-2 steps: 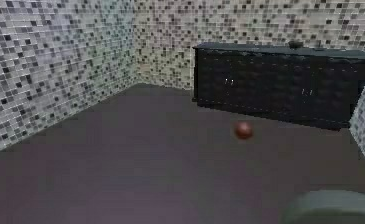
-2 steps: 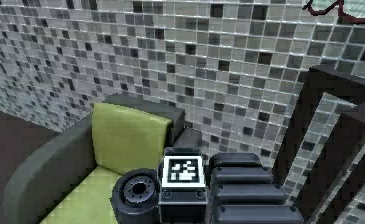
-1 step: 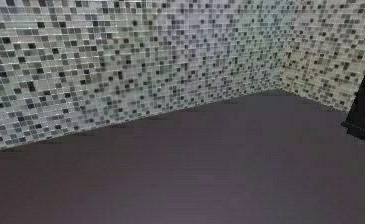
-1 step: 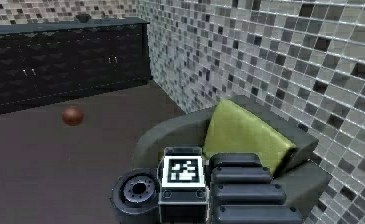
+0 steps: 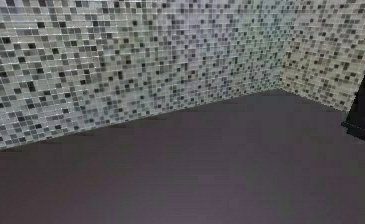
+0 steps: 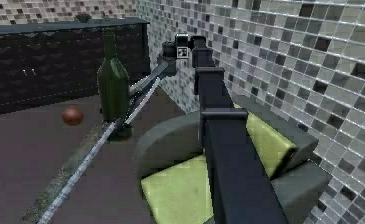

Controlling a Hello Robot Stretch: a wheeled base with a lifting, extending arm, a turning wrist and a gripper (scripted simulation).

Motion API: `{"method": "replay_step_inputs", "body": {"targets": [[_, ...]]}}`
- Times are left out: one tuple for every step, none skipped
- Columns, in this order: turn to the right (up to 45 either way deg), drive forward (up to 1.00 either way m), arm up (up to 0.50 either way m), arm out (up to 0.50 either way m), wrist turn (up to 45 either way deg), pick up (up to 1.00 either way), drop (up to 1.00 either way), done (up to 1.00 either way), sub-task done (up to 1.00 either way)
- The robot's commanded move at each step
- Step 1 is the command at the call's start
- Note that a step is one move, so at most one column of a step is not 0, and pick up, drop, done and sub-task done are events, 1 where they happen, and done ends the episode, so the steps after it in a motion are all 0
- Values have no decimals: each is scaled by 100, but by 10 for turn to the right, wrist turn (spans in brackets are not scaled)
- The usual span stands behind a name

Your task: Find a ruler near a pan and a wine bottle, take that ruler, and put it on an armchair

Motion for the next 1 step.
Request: {"method": "replay_step_inputs", "body": {"targets": [[0, 0, 0, 0, 450, 0, 0, 0, 0]]}}
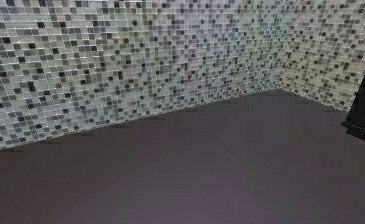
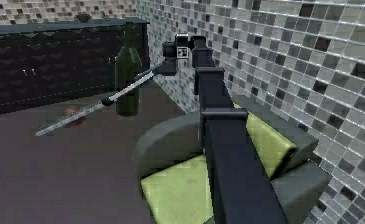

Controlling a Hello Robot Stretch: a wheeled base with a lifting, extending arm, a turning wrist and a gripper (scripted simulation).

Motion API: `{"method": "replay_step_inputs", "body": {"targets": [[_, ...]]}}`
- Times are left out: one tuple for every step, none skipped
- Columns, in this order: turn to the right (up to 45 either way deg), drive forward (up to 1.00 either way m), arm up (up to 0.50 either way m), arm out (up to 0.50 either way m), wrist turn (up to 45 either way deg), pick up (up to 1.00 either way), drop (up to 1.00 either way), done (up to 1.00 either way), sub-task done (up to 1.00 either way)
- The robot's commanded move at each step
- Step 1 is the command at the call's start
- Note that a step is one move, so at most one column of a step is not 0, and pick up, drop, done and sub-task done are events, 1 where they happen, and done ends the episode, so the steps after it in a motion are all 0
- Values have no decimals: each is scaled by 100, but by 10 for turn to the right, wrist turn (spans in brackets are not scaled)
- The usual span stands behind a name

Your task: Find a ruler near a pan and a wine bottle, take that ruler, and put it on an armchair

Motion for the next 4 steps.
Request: {"method": "replay_step_inputs", "body": {"targets": [[0, 0, 0, 0, 450, 0, 0, 0, 0], [0, 0, 0, 0, 450, 0, 0, 0, 0], [0, 0, 0, 0, 210, 0, 0, 0, 0], [0, 0, -46, 0, 0, 0, 0, 0, 0]]}}
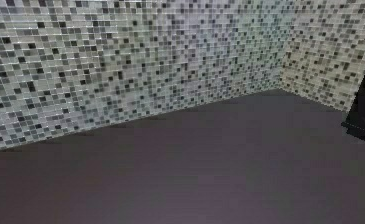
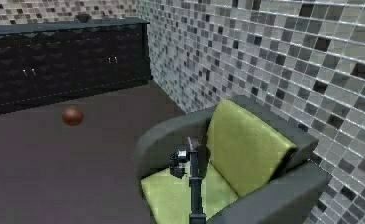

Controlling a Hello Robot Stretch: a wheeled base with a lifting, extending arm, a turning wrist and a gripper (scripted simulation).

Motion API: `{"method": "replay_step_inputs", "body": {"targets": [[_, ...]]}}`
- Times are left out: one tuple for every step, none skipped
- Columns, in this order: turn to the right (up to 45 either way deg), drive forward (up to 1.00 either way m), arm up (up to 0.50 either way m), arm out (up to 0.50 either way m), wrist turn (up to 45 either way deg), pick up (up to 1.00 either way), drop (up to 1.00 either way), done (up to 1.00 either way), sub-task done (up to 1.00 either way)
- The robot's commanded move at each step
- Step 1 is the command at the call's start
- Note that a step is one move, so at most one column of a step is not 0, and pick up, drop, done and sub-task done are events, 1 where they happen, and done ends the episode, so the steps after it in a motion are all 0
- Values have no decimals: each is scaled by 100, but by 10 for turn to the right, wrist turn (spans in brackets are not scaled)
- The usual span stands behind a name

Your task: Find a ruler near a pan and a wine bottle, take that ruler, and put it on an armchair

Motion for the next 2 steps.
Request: {"method": "replay_step_inputs", "body": {"targets": [[0, 0, -32, 0, 0, 0, 0, 0, 0], [0, 0, 0, 0, 0, 0, 100, 0, 0]]}}
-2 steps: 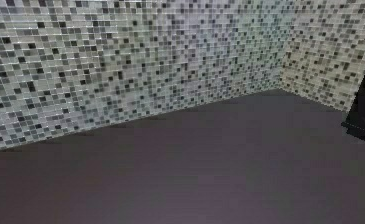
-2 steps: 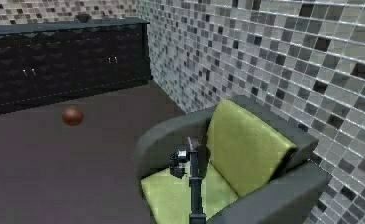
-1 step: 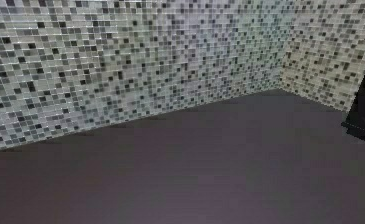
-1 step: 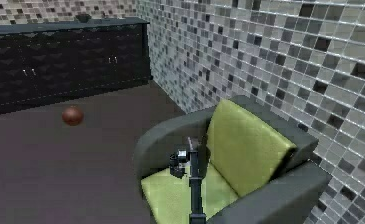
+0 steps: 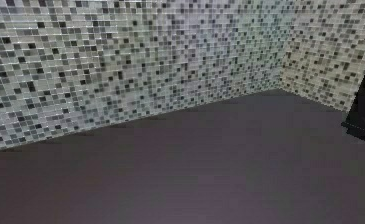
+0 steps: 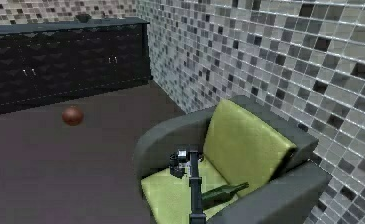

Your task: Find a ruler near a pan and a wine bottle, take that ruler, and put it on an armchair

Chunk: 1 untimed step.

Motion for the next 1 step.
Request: {"method": "replay_step_inputs", "body": {"targets": [[0, 0, 10, 0, 0, 0, 0, 0, 0]]}}
